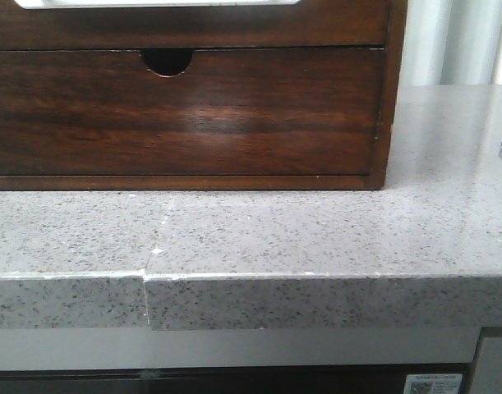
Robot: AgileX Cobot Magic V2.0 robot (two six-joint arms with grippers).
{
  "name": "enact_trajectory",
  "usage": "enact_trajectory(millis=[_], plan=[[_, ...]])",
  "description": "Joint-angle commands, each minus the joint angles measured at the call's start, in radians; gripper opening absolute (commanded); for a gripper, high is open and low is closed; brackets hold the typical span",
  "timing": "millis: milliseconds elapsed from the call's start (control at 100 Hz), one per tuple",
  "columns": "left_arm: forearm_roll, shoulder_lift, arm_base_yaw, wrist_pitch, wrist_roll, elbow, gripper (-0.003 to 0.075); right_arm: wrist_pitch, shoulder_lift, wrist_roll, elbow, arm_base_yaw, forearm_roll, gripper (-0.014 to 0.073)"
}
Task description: Put scissors in drawer with both arms
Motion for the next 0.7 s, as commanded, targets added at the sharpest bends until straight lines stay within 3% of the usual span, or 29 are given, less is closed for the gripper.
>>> enact_trajectory(millis=[0,470,570,660,690], plan=[[-0.003,0.019,-0.007,-0.075,0.002,-0.036,-0.002,-0.083,0.016,-0.002,-0.035,0.002,-0.013,-0.0069],[0.017,0.028,-0.007,-0.056,0.007,-0.036,-0.0006,-0.085,0.016,-0.002,-0.035,0.002,-0.013,-0.0051],[0.069,0.028,-0.007,-0.048,0.007,-0.036,0.0117,-0.085,0.016,-0.002,-0.035,0.002,-0.022,0.008],[0.104,0.028,-0.007,-0.046,0.007,-0.036,0.0324,-0.085,0.016,-0.002,-0.035,0.002,-0.051,0.0297],[0.104,0.028,-0.007,-0.046,0.007,-0.036,0.0362,-0.085,0.016,-0.002,-0.035,0.002,-0.057,0.0385]])
